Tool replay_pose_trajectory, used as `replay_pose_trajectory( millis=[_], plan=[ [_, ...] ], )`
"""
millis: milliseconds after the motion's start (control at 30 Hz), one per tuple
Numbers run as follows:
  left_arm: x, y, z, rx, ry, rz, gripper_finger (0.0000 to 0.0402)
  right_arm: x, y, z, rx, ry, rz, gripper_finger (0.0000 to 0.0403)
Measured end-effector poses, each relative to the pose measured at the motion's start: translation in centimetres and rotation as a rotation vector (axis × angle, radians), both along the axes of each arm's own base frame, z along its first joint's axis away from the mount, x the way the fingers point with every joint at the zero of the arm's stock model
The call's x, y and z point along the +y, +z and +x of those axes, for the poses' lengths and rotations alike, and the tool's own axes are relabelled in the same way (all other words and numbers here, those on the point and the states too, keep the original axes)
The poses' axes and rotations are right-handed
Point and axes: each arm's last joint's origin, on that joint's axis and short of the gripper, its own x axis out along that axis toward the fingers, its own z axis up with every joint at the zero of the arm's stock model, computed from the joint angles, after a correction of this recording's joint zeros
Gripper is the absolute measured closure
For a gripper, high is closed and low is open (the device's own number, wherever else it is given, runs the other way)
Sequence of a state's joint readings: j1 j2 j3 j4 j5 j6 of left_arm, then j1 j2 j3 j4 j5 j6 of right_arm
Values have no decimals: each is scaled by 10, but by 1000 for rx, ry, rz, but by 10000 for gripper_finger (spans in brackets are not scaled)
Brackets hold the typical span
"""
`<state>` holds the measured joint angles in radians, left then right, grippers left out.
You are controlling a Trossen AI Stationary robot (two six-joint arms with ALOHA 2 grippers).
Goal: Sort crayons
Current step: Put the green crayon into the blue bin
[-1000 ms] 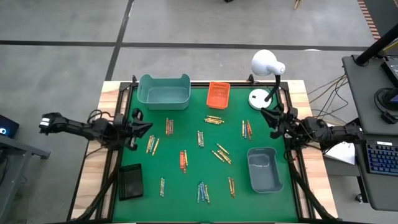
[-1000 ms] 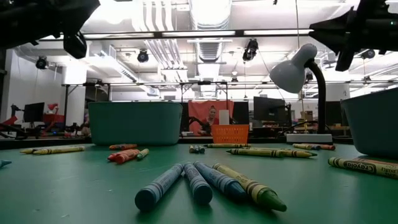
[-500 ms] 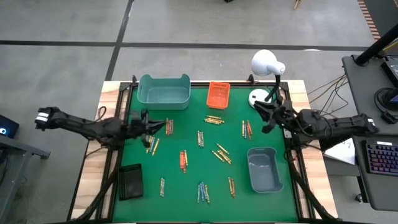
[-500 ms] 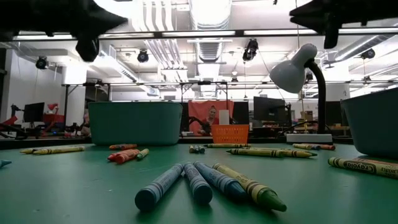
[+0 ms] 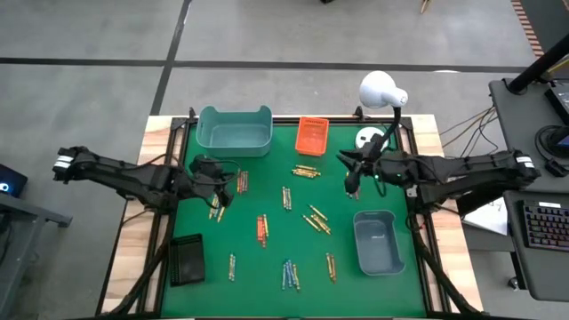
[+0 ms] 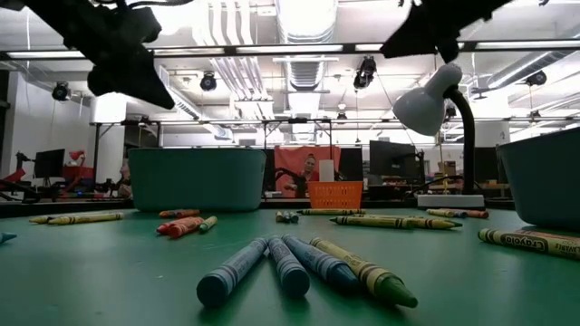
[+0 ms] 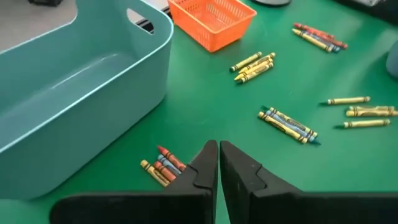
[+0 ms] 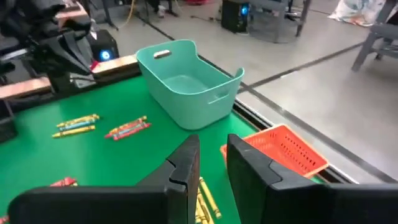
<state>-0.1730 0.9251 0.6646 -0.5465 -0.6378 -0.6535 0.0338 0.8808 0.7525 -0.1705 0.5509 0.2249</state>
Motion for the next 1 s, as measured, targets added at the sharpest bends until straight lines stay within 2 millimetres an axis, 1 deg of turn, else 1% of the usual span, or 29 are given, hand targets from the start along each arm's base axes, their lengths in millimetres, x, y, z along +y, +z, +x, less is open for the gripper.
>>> replay_pose_trajectory(
  millis=[133, 267, 400, 500, 733, 867, 1000],
  plan=[
    [-1, 1, 4, 20, -15, 18, 402, 0, 1, 20, 125, 3, -1, 333],
    [0, 3, 3, 17, -21, 23, 402, -1, 5, 40, 236, 0, -7, 333],
    [0, 6, -1, 0, -25, 24, 402, -2, -2, 63, 386, 31, -31, 333],
    [1, 8, -5, 7, -39, 42, 402, -4, -8, 81, 459, 75, -36, 333],
    [3, 17, -14, 22, -114, 137, 402, -9, -36, 121, 638, 185, -110, 333],
    [3, 21, -19, 39, -166, 200, 402, -20, -57, 135, 698, 341, -33, 333],
    [4, 25, -23, 5, -164, 198, 402, -37, -77, 139, 725, 486, 84, 333]
  ],
)
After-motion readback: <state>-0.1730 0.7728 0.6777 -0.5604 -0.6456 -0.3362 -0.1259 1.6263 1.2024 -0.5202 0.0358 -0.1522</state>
